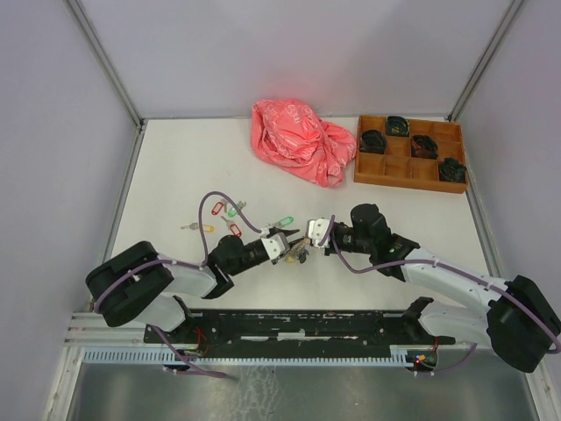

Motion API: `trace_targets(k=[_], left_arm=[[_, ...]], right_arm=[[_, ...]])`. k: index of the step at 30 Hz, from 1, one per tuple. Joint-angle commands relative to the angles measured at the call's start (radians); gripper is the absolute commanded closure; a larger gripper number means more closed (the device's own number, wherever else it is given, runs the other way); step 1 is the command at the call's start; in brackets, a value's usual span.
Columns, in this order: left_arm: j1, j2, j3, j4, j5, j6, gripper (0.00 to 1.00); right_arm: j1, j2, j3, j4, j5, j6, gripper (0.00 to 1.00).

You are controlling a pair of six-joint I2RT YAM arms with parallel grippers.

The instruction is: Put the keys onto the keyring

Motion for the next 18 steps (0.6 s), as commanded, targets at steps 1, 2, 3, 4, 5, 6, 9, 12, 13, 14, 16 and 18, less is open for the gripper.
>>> trace_targets(k=[1, 2, 3, 4, 5, 6, 9, 12, 13, 14, 16, 18], left_arm=[[-0.006, 0.011, 0.038, 0.03, 0.017, 0.028, 0.68], [-0.005, 0.011, 0.04, 0.024, 0.014, 0.029, 0.69], [-0.005, 0.011, 0.042, 0.019, 0.012, 0.03, 0.69], [-0.005, 0.011, 0.042, 0.014, 0.009, 0.03, 0.69], [-0.005, 0.011, 0.043, 0.011, 0.006, 0.03, 0.69], [-0.005, 0.013, 0.043, 0.007, 0.004, 0.031, 0.7], [-0.006, 0.017, 0.051, -0.009, 0.004, 0.035, 0.7], [-0.006, 0.02, 0.05, -0.019, 0.002, 0.037, 0.7], [-0.006, 0.019, 0.05, -0.02, 0.0, 0.037, 0.7], [-0.006, 0.02, 0.05, -0.022, -0.003, 0.037, 0.7], [-0.005, 0.021, 0.051, -0.025, -0.013, 0.037, 0.7], [-0.006, 0.021, 0.052, -0.019, -0.023, 0.034, 0.71]], right_arm=[[0.006, -0.014, 0.049, 0.067, -0.012, 0.002, 0.99], [0.006, -0.014, 0.049, 0.067, -0.012, 0.003, 0.99], [0.006, -0.015, 0.049, 0.067, -0.013, 0.005, 0.99], [0.006, -0.016, 0.049, 0.067, -0.014, 0.004, 0.99], [0.006, -0.015, 0.048, 0.067, -0.015, 0.005, 0.99], [0.006, -0.015, 0.048, 0.069, -0.017, 0.006, 0.99], [0.006, -0.014, 0.049, 0.071, -0.021, 0.011, 0.99], [0.006, -0.013, 0.049, 0.077, -0.023, 0.014, 0.99], [0.006, -0.015, 0.049, 0.077, -0.022, 0.015, 0.99], [0.007, -0.015, 0.05, 0.078, -0.024, 0.016, 0.99], [0.006, -0.016, 0.049, 0.08, -0.027, 0.02, 0.99], [0.006, -0.015, 0.05, 0.083, -0.031, 0.022, 0.99]])
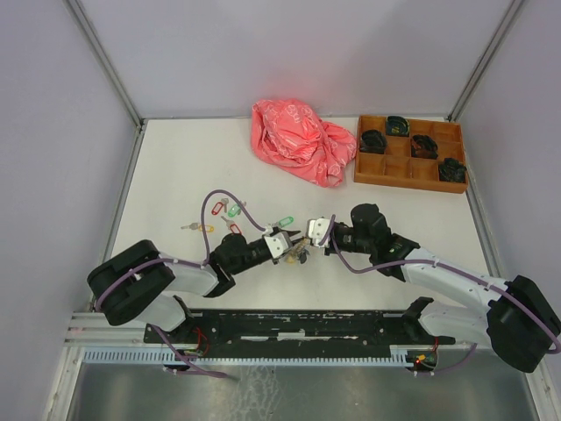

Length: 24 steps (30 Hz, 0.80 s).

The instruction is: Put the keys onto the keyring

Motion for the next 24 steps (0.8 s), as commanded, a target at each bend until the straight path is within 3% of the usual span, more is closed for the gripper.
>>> trace_targets(k=[1, 12, 15, 20, 24], left_arm=[[-0.006, 0.006, 0.03, 0.038, -0.021, 0.029, 0.72], [-0.051, 0.038, 0.021, 0.179, -0.179, -0.024, 0.92], [-0.086, 0.071, 0.019, 0.272, -0.287, -0.031, 0.95], [-0.167, 0.167, 0.028, 0.511, -0.584, -0.023, 0.96], [-0.216, 0.225, 0.072, 0.576, -0.686, 0.021, 0.97]], right_arm=[[0.006, -0.015, 0.049, 0.079, -0.029, 0.014, 0.99], [0.011, -0.014, 0.044, 0.101, -0.034, 0.058, 0.99], [0.021, -0.008, 0.038, 0.125, -0.026, 0.095, 0.99], [0.053, 0.01, 0.025, 0.157, 0.043, 0.136, 0.99], [0.064, 0.015, 0.014, 0.177, 0.105, 0.173, 0.99]])
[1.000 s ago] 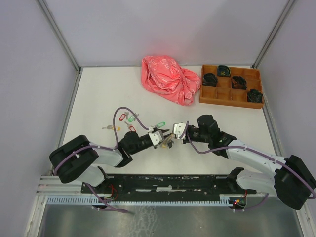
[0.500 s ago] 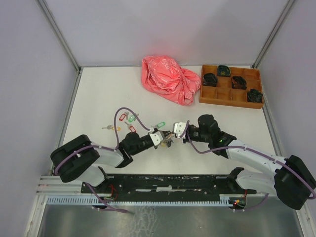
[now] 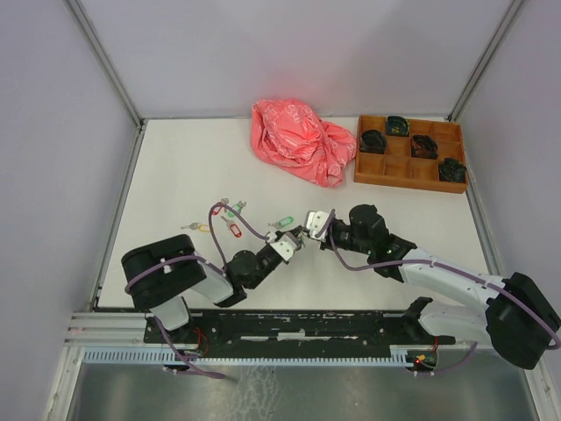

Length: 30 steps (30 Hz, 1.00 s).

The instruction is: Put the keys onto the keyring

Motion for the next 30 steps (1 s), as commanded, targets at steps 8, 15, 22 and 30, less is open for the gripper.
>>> trace_targets(k=[8, 15, 22, 30], left_arm=[[-0.05, 0.059, 0.058, 0.259, -0.224, 0.06, 0.97], [-0.051, 0.063, 0.041, 0.259, -0.168, 0.106, 0.97], [-0.051, 0.071, 0.028, 0.257, -0.19, 0.156, 0.97], [-0.051, 0.079, 0.013, 0.251, -0.199, 0.172, 0.97]], right_arm=[[0.035, -0.004, 0.023, 0.037, 0.092, 0.147, 0.98], [0.035, 0.031, 0.07, -0.012, 0.097, 0.235, 0.87], [0.034, -0.007, 0.126, -0.134, 0.163, 0.342, 0.71], [0.034, 0.001, 0.242, -0.314, 0.249, 0.539, 0.65]])
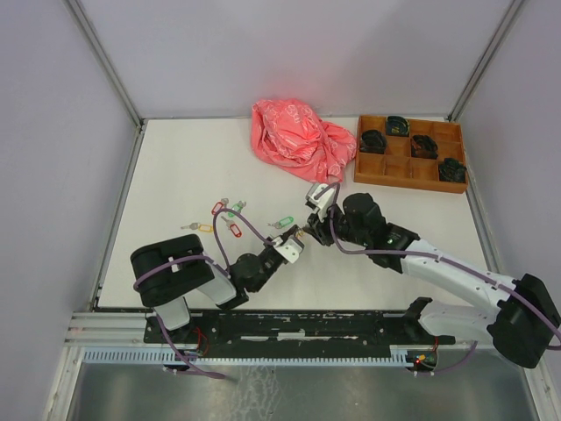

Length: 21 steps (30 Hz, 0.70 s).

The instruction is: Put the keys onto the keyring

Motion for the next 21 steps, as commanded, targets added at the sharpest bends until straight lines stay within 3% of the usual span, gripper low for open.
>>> trace_targets(k=[1, 21], left_arm=[[0.002, 0.004, -0.002, 0.198, -0.016, 0.052, 0.97], [0.001, -0.053, 0.032, 0.018, -0.008, -0.022, 0.97]], right_arm=[[0.006, 0.004, 0.099, -0.093, 0.056, 0.137, 0.66], [0.007, 0.17, 0.078, 0.061, 0.0, 0.052, 0.73]])
